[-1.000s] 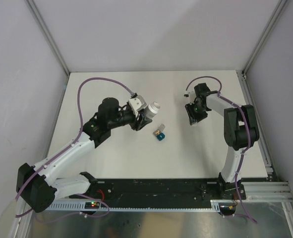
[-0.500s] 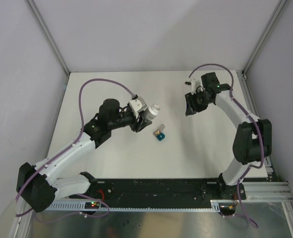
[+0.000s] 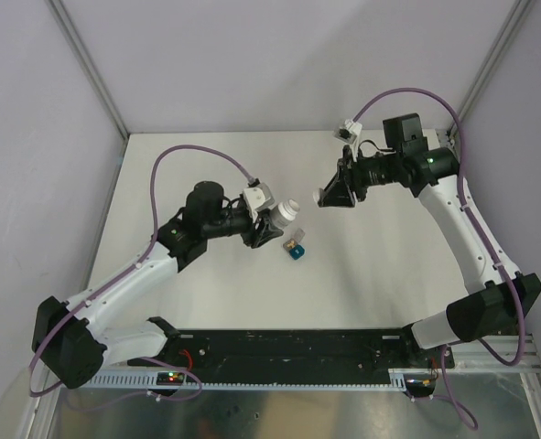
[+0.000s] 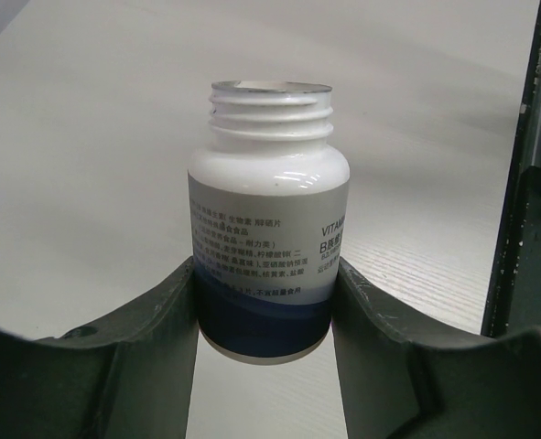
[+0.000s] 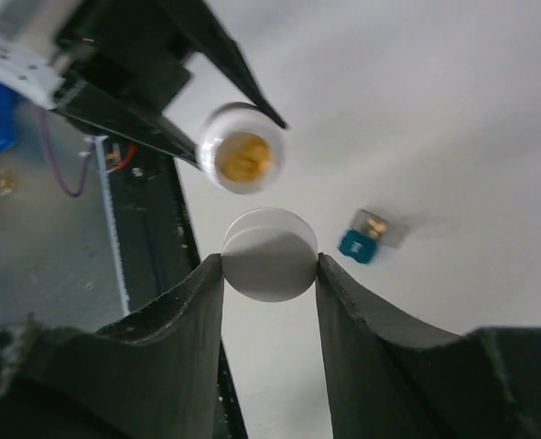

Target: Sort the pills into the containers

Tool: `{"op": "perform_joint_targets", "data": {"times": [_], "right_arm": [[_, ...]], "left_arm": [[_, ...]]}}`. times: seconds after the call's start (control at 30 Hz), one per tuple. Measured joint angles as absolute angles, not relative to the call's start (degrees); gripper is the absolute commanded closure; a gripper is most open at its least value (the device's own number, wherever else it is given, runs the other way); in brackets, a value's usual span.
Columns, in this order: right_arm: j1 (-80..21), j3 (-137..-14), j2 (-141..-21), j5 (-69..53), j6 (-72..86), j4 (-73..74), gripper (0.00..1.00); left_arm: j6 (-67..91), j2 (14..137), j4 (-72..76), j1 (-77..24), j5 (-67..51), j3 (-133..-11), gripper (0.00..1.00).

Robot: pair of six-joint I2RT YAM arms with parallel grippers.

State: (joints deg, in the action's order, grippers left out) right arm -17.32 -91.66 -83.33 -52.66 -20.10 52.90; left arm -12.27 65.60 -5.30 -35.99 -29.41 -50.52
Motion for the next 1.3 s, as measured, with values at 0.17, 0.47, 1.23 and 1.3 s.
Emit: {"op": "perform_joint_targets", "data": {"times": [0.17,0.47,1.23,1.3], "right_arm": [[-19.75,-92.6,-83.24,-58.26,-20.88,54.19,0.79],[-22.83,-94.04,-84.84,-62.22,-21.98,56.07,0.79],[-25.26,-94.54,-88.07,-61.49,-24.6,58.33,0.82],[-25.1,-94.54,-88.07,-61.25,-24.91,58.54,0.82]], "left_arm": [[-12.58,65.6,-6.37,-36.56,-30.92,-51.77,1.0],[-12.67,65.6,-7.05,-37.58,-33.67,-52.53,1.0],[-13.58,65.58,-8.8,-38.46,-34.74,-52.75,1.0],[-13.61,65.58,-8.82,-38.46,-34.74,-52.75,1.0]]}}
